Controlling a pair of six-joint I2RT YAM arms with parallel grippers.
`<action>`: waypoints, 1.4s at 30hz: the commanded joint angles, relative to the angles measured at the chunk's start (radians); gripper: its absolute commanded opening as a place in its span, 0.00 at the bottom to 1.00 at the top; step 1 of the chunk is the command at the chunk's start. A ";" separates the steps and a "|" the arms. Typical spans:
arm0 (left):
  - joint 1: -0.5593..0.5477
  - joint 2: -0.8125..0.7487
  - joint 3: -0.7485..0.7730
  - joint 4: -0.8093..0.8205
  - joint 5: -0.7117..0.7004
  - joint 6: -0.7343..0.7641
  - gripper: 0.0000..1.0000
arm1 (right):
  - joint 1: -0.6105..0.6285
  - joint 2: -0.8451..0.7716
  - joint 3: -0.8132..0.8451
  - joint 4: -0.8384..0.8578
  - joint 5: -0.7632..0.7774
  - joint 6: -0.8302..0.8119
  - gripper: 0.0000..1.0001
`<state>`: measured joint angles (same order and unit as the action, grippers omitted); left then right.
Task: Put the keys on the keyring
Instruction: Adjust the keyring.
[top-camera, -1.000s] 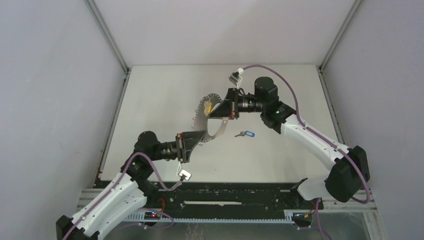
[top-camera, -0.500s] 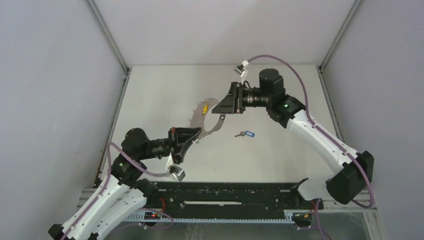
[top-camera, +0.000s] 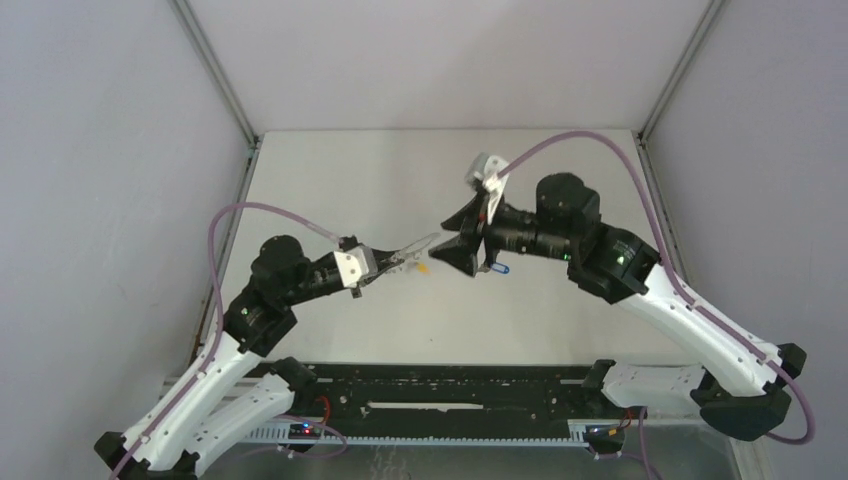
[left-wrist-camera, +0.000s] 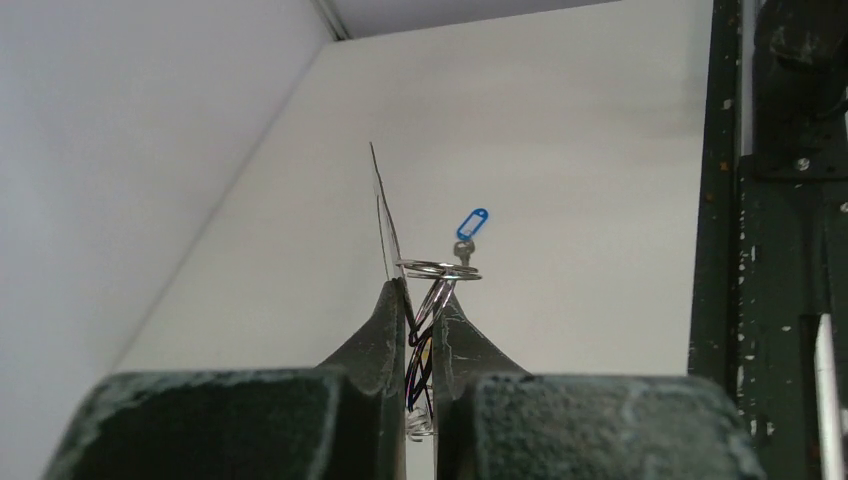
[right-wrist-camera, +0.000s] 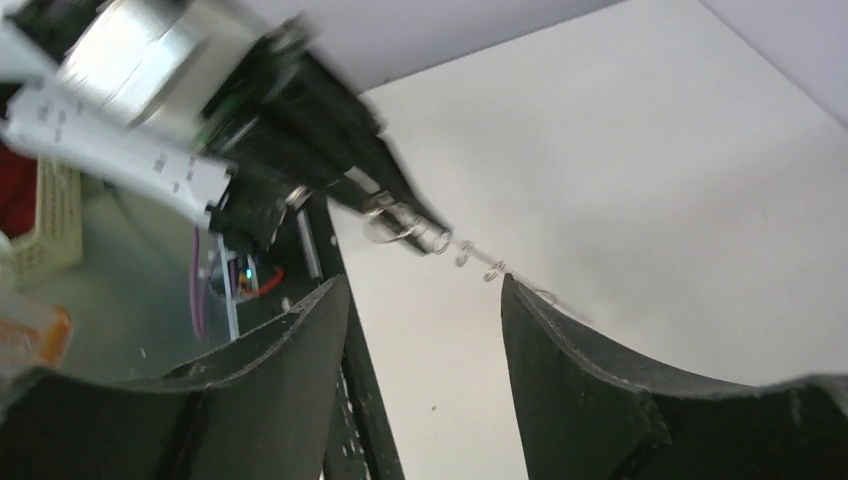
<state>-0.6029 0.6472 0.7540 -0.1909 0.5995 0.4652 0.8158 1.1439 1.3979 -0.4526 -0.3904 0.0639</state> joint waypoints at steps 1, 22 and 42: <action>-0.005 0.018 0.101 -0.005 -0.074 -0.183 0.00 | 0.171 -0.048 -0.064 0.059 0.242 -0.269 0.65; -0.004 0.012 0.132 -0.013 -0.065 -0.272 0.00 | 0.394 0.064 -0.159 0.345 0.424 -0.497 0.54; -0.005 0.029 0.139 -0.070 -0.008 -0.254 0.00 | 0.396 0.118 -0.160 0.376 0.466 -0.436 0.00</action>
<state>-0.6014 0.6823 0.8459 -0.2718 0.5365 0.2024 1.2007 1.2400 1.2369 -0.1329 0.0513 -0.4255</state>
